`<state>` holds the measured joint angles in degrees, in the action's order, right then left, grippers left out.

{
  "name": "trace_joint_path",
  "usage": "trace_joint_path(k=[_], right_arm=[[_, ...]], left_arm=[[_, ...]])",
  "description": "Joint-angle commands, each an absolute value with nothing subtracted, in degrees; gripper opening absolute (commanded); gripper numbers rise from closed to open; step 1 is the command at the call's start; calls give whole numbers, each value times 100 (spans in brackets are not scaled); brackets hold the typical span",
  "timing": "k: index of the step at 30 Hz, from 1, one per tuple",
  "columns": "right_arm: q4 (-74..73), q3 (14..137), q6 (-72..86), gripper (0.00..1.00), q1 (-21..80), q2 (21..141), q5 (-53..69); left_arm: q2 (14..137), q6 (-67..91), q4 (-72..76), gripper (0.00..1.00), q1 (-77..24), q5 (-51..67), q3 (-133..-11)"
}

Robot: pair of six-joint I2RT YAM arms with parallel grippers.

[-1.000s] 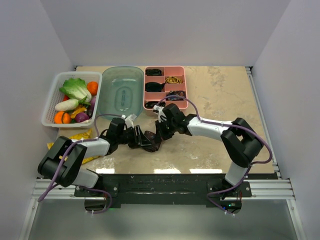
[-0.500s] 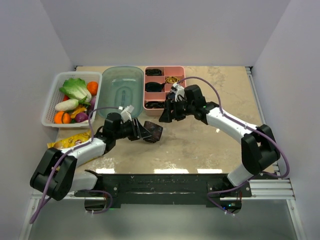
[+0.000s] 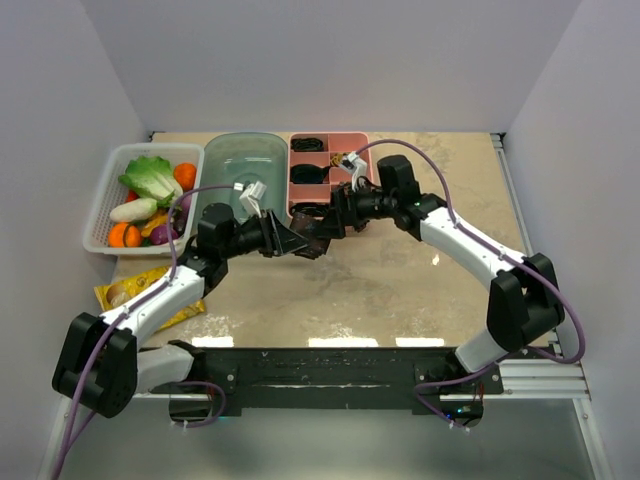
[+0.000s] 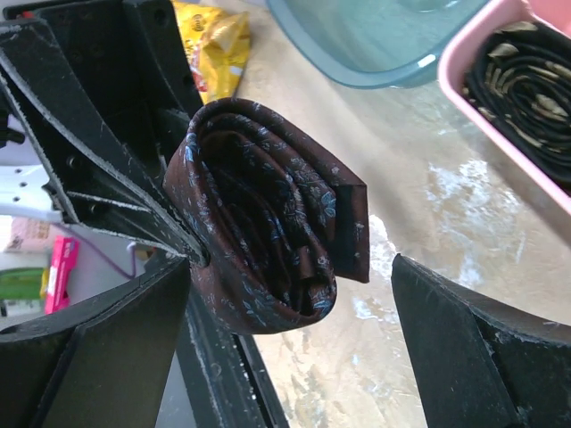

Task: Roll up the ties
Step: Pick up the tie at the center of the board.

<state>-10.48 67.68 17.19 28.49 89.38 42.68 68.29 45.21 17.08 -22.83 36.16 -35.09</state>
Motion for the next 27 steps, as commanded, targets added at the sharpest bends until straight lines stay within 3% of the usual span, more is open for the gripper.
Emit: trace_joint_path(k=[1, 27], right_arm=[[-721, 6856, 1687, 99, 2839, 8613, 4676], [-106, 6372, 2021, 99, 2795, 8763, 5721]], left_arm=[[6557, 4526, 2029, 40, -2232, 3937, -3735], [6548, 4843, 2768, 40, -2232, 4271, -3727]])
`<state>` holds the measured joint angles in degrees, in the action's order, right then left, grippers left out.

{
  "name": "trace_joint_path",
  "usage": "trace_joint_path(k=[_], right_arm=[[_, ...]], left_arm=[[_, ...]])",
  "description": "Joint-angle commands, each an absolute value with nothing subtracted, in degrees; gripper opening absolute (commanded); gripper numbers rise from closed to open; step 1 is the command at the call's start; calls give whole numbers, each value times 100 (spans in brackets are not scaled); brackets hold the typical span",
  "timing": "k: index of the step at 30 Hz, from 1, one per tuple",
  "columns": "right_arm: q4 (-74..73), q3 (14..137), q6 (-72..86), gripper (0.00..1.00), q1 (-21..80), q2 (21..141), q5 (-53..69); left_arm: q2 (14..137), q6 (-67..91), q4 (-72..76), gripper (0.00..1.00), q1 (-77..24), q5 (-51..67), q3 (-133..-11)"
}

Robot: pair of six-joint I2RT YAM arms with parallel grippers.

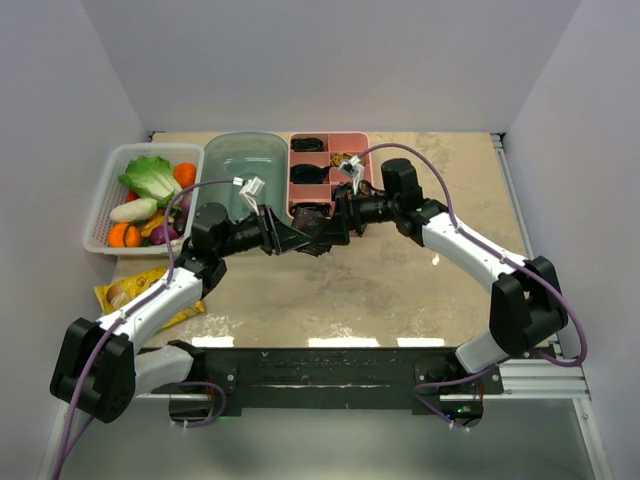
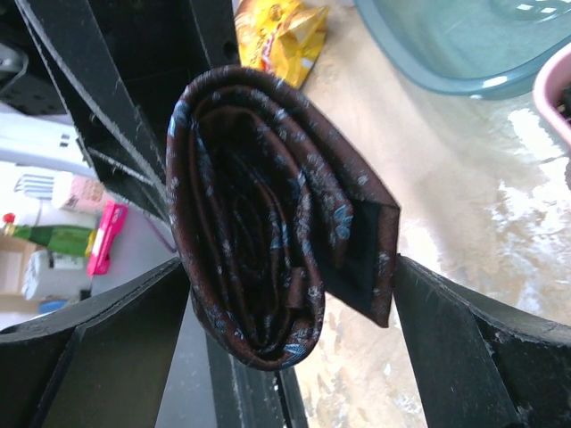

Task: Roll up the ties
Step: Pick up the tie at the center of the board.

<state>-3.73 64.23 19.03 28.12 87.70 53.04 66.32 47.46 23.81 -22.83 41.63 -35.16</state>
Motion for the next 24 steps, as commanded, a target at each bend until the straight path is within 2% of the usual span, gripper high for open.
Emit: trace_joint_path(k=[1, 5, 8, 9, 11, 15, 20, 24], right_arm=[[-114, 6372, 2021, 98, 2795, 8771, 5774], [-158, 6372, 1986, 92, 2856, 8833, 5924], [-176, 6381, 1986, 75, 2927, 8903, 5985], [-150, 6381, 2012, 73, 2927, 8956, 6003], [-158, 6416, 2030, 62, 2944, 9000, 6029], [-193, 6477, 2013, 60, 2988, 9088, 6099], [-237, 6539, 2004, 43, 3041, 9202, 6135], [-246, 6539, 2013, 33, 3041, 9272, 6117]], left_arm=[[6557, 4851, 2769, 40, -2232, 4245, -3718], [6600, 4860, 2795, 40, -2232, 4219, -3718], [6644, 4860, 2795, 39, -2232, 4236, -3718], [6653, 4852, 2795, 40, -2232, 4236, -3718], [6662, 4843, 2786, 39, -2232, 4236, -3718], [6662, 4816, 2725, 39, -2232, 4201, -3727], [6662, 4668, 2532, 41, -2232, 4096, -3805], [6645, 4518, 2251, 45, -2232, 3991, -3876]])
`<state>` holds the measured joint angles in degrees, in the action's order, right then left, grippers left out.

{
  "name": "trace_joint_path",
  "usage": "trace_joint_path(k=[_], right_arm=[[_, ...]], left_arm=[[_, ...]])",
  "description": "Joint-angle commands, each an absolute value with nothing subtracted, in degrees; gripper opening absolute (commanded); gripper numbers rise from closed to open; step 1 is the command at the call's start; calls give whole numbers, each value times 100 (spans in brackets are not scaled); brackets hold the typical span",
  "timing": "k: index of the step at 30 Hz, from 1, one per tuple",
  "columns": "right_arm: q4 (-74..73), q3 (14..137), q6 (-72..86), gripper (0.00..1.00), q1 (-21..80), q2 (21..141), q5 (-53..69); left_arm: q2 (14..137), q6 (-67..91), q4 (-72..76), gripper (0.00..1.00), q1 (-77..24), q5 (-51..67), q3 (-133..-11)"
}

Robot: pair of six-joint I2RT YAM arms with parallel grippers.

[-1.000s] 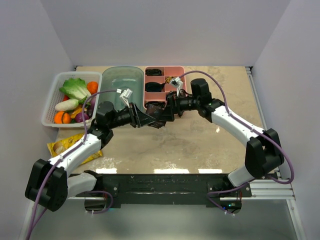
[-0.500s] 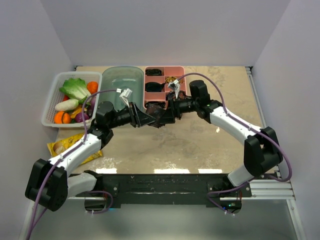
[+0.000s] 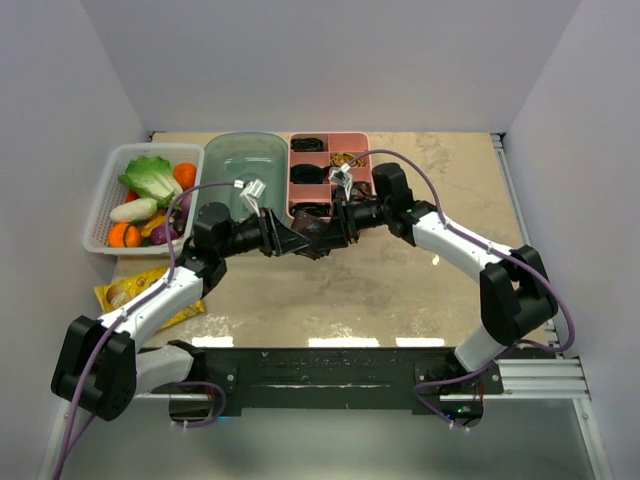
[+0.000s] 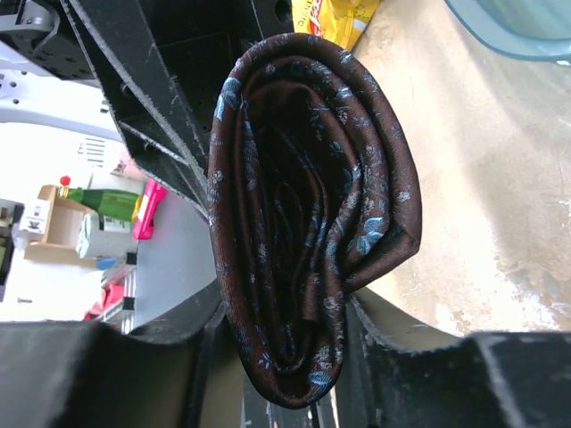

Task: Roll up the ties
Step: Pick up the tie at the center of the board.

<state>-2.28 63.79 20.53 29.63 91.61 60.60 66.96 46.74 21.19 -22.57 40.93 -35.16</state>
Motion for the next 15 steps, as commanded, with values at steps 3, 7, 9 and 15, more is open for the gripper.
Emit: trace_joint_path(k=[3, 7, 9, 15], right_arm=[[-307, 6583, 1969, 29, 3032, 9299, 6091], [-536, 6714, 1811, 26, 3050, 9290, 5916], [-615, 6759, 1758, 25, 3041, 9281, 5871], [-773, 6908, 1696, 24, 3041, 9264, 5582]], left_arm=[[6636, 4351, 2013, 50, -2232, 3876, -3946], [6627, 4193, 1776, 57, -2232, 3753, -4060], [6618, 4105, 1635, 61, -2232, 3665, -4113], [6601, 3780, 1100, 77, -2232, 3297, -4412]])
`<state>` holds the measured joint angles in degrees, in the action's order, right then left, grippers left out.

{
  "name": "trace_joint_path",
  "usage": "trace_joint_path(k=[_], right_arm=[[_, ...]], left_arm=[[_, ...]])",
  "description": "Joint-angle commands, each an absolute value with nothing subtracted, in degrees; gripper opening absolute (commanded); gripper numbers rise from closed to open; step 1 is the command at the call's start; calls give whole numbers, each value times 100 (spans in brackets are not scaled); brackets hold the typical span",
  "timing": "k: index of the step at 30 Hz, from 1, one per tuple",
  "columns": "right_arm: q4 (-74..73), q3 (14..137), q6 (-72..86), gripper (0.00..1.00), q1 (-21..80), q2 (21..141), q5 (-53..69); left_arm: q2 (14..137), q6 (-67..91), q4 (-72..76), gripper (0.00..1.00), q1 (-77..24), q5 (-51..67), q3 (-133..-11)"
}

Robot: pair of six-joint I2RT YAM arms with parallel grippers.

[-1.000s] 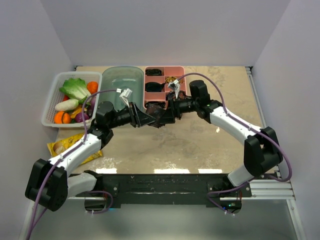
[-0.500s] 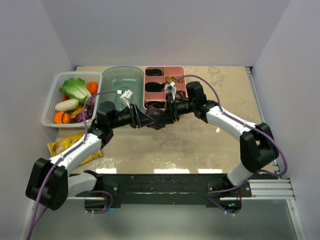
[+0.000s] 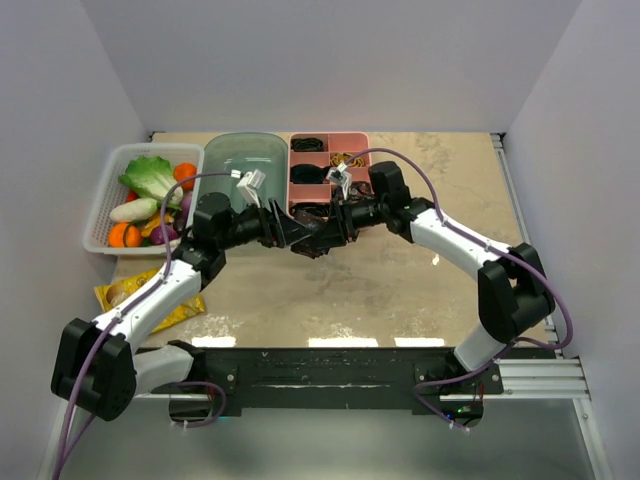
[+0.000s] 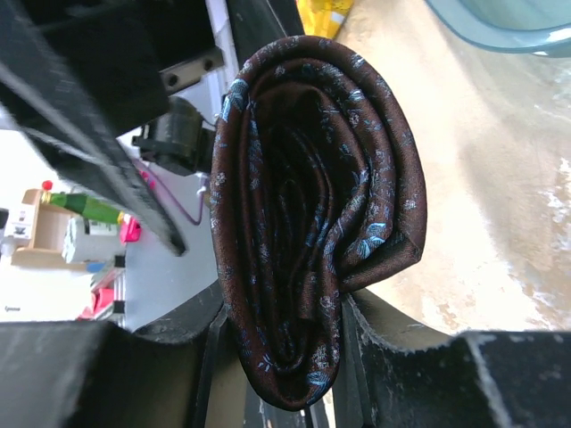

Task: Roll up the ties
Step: Pick up the tie at the center of the board.

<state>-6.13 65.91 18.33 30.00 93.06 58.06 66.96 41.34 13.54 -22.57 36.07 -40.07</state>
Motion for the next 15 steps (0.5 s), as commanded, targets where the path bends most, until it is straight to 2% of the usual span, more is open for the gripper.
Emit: trace_joint_path(k=[1, 2, 3, 4, 5, 10, 15], right_arm=[[-782, 6960, 1696, 24, 3041, 9264, 5520], [-826, 6996, 1696, 24, 3041, 9264, 5372], [-826, 7031, 1696, 24, 3041, 9264, 5309], [-835, 7101, 1696, 24, 3032, 9281, 5248], [-870, 7162, 1696, 24, 3032, 9299, 5195], [-940, 7593, 1679, 25, 3024, 9430, 4844], [-1343, 8234, 1249, 28, 2971, 9711, 4413]], left_arm=[[6592, 3727, 1020, 79, -2232, 3139, -4551], [6566, 3622, 828, 86, -2232, 3051, -4622], [6557, 3543, 713, 89, -2232, 2954, -4710], [6531, 3472, 590, 97, -2232, 2736, -4911], [6513, 3350, 371, 100, -2232, 2629, -5009], [6399, 2945, -307, 100, -2232, 1901, -5737], [6118, 2690, -483, 100, -2232, 1389, -5915]])
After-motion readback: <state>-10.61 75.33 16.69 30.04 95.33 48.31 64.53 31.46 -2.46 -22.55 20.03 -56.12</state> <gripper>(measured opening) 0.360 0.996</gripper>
